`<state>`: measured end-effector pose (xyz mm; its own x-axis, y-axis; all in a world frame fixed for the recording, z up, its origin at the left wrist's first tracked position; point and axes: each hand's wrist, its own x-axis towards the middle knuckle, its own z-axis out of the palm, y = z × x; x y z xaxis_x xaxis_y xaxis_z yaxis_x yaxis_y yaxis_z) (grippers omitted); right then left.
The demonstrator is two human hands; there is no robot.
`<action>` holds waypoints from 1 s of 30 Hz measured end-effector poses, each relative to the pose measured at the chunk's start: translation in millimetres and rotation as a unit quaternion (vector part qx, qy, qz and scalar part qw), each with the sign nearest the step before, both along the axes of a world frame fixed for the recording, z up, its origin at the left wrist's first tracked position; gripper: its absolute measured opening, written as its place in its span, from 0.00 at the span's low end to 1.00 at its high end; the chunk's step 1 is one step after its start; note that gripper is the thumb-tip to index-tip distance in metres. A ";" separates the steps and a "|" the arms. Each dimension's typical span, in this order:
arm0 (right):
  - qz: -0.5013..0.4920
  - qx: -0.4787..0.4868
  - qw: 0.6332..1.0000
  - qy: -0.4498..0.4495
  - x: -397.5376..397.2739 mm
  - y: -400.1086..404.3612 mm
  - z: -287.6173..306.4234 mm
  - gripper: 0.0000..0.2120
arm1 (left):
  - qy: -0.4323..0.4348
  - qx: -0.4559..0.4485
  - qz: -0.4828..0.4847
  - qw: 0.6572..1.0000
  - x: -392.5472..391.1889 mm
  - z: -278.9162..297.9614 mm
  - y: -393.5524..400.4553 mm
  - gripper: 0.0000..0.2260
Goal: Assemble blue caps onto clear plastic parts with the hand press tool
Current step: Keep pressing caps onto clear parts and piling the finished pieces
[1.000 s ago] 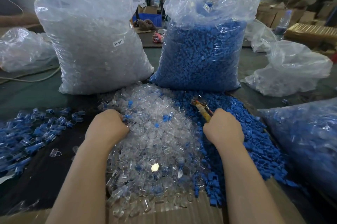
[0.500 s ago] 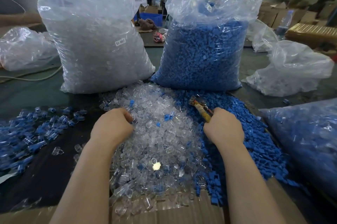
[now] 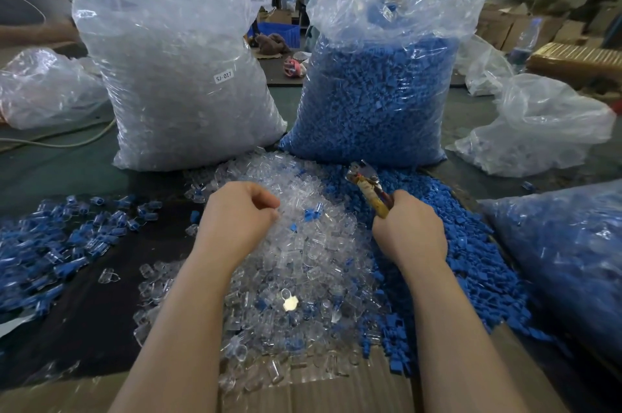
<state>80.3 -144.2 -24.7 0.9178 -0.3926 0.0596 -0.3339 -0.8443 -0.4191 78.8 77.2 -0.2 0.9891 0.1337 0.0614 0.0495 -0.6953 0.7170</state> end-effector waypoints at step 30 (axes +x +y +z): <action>0.015 0.078 0.992 -0.099 2.7 1.7 0.2 0.08 | 0.076 0.094 -0.030 0.992 3.9 -10.7 13.2 0.08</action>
